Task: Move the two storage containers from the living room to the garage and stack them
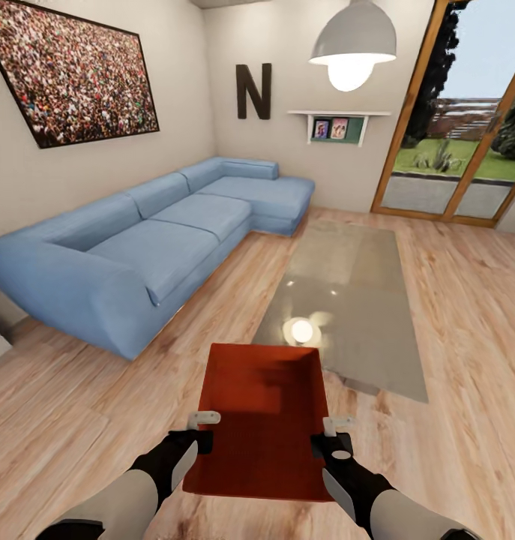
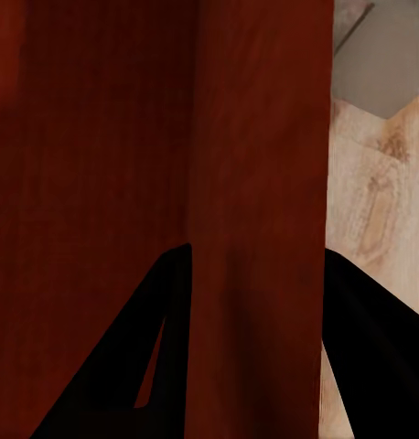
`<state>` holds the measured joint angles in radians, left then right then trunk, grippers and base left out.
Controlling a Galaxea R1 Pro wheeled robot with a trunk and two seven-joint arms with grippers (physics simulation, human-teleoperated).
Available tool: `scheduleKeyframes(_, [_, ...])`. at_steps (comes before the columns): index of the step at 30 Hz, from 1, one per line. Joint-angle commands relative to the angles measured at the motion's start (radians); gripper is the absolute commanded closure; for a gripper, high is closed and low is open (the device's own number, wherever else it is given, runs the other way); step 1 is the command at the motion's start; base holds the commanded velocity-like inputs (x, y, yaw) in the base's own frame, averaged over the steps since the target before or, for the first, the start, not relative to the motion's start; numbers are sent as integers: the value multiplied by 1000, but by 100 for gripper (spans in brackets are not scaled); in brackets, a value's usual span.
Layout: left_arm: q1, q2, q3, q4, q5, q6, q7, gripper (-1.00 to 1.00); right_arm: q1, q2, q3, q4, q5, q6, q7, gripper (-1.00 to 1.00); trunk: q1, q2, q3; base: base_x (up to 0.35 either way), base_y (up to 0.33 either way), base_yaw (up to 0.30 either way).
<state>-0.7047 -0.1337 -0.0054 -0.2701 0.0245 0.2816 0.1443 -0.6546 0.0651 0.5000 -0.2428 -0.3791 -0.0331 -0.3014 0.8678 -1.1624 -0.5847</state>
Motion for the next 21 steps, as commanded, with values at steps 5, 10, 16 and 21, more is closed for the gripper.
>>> scheduleKeyframes(5, [-1, 0, -8, -6, -20, 5, 11, 100, 0, -1, 20, 21, -31, -4, -7, 100, 0, -1, -1, 0, 0, 300])
scheduleKeyframes(10, [-1, 0, -8, -6, -20, 5, 11, 100, 0, -1, 20, 21, -31, -4, -7, 100, 0, -1, -1, 0, 0, 300])
scheduleKeyframes(16, [-1, 0, -8, -5, -20, 5, 12, 100, 0, -1, 20, 21, -31, -4, -7, 100, 0, -1, -1, 0, 0, 300])
scheduleKeyframes(21, [-1, -1, -8, -5, -20, 5, 11, 100, 0, -1, 20, 21, -31, -4, -7, 100, 0, -1, -1, 0, 0, 300])
